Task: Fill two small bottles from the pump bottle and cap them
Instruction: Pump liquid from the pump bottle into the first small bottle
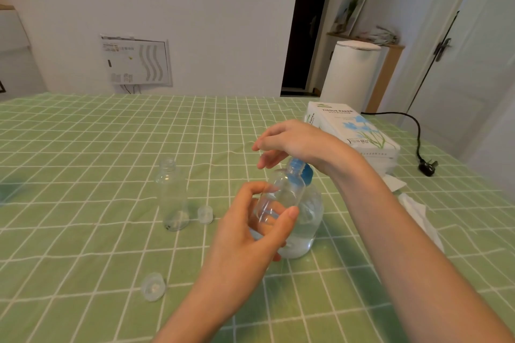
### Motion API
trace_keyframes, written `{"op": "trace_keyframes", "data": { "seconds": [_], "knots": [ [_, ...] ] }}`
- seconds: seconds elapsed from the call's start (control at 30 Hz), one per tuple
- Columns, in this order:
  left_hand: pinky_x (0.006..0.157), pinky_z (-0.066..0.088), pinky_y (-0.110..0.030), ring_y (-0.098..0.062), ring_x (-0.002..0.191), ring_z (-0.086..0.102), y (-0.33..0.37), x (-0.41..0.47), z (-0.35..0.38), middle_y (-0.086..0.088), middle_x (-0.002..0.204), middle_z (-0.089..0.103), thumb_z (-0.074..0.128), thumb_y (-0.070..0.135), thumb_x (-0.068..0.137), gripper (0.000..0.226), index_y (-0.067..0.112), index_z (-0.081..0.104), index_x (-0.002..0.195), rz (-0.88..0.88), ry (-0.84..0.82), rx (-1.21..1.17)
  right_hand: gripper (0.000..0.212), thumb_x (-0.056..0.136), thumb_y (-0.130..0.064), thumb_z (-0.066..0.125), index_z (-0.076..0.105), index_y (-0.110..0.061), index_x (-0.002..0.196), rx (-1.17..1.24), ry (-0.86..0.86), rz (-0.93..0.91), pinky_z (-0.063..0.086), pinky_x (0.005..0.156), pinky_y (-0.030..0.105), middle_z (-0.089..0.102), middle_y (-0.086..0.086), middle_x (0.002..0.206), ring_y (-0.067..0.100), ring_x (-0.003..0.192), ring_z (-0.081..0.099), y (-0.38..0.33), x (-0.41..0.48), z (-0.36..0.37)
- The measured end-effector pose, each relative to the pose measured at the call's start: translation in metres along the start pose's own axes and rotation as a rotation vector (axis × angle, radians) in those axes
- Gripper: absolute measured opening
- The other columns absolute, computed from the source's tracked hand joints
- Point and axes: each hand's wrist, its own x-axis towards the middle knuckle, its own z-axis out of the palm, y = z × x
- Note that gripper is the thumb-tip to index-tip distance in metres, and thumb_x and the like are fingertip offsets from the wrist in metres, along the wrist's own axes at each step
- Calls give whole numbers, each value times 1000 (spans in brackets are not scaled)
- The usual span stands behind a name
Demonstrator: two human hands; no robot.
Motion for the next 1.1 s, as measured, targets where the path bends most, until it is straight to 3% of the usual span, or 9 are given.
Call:
{"op": "trace_keyframes", "data": {
  "seconds": [0.1,0.2,0.3,0.47,0.67,0.9,1.1],
  "knots": [
    [48,47,-14,-4,59,59,-2,-1,0,11,71,65,62,47,64,40,29,56,99,2,-2,8,21,94,-20,53,67,-10,106,24,-22,-8,44,102,42,73,6,83,20,89,66,3,0,2],
    [47,48,-14,-3,59,60,-3,-1,0,13,73,65,62,49,63,40,31,56,98,-2,4,12,21,94,-21,52,67,-11,105,33,-26,-14,46,100,40,73,6,84,18,88,65,6,1,4],
    [48,47,-14,-4,59,60,-3,0,0,13,74,66,62,51,61,42,33,56,99,-7,7,10,15,94,-21,52,66,-16,99,0,0,-20,48,90,34,71,-1,76,14,83,63,4,2,4],
    [47,46,-12,-1,55,59,1,0,3,16,70,67,62,45,64,37,31,56,98,10,22,1,7,93,-27,54,59,-24,91,-89,51,-17,46,80,30,70,-6,75,16,90,64,-3,3,-4],
    [45,45,-11,-1,53,57,2,-1,1,14,67,66,62,46,65,38,30,56,99,1,24,10,21,94,-24,54,65,-14,108,-53,-5,-7,44,99,38,72,-3,74,19,96,63,-3,0,-1],
    [45,43,-9,1,52,57,1,-1,0,13,67,66,62,48,65,38,33,56,99,-11,18,10,25,96,-20,50,65,-10,112,-24,-14,-28,42,104,45,72,4,85,26,104,64,-3,-2,0],
    [46,45,-10,-1,56,58,-2,-3,0,13,69,65,62,49,64,41,33,55,100,-27,19,20,19,96,-19,49,65,-14,104,-9,-26,-11,41,104,44,71,1,80,25,107,63,2,-2,5]
  ]
}}
